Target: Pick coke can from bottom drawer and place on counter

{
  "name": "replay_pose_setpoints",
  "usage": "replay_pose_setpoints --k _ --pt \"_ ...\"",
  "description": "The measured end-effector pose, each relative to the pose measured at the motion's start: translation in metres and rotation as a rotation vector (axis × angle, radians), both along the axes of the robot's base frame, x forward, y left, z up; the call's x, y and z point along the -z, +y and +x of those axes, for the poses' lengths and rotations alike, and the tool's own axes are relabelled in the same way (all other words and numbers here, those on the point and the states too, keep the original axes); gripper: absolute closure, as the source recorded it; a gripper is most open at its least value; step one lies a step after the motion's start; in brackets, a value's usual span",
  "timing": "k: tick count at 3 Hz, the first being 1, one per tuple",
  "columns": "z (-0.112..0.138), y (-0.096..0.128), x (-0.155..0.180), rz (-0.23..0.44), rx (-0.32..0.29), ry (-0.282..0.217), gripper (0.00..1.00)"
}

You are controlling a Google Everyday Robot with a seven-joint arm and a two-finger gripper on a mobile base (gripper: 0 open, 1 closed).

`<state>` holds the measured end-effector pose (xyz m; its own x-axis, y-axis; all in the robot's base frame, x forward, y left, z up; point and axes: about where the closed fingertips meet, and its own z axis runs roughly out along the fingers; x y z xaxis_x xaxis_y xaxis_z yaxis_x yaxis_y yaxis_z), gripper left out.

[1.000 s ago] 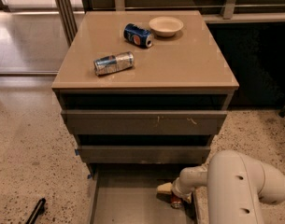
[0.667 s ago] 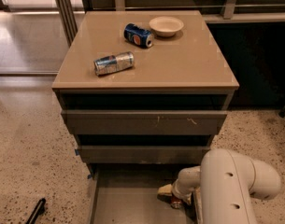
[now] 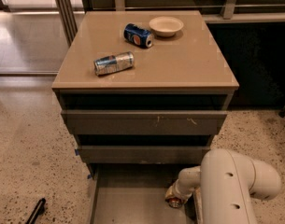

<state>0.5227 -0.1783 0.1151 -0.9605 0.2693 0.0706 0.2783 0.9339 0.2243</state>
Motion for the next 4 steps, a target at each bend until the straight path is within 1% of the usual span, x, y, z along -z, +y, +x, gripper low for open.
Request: replay_pose_setpoints --k 2,3,4 --pt "0.000 0.000 0.000 0.000 0.000 0.000 0.89" --pt "-0.002 0.001 -0.001 0.008 -0.011 0.005 1.00" --pt "-0.006 -0.001 -0.028 0.080 -0.017 0.015 1.00"
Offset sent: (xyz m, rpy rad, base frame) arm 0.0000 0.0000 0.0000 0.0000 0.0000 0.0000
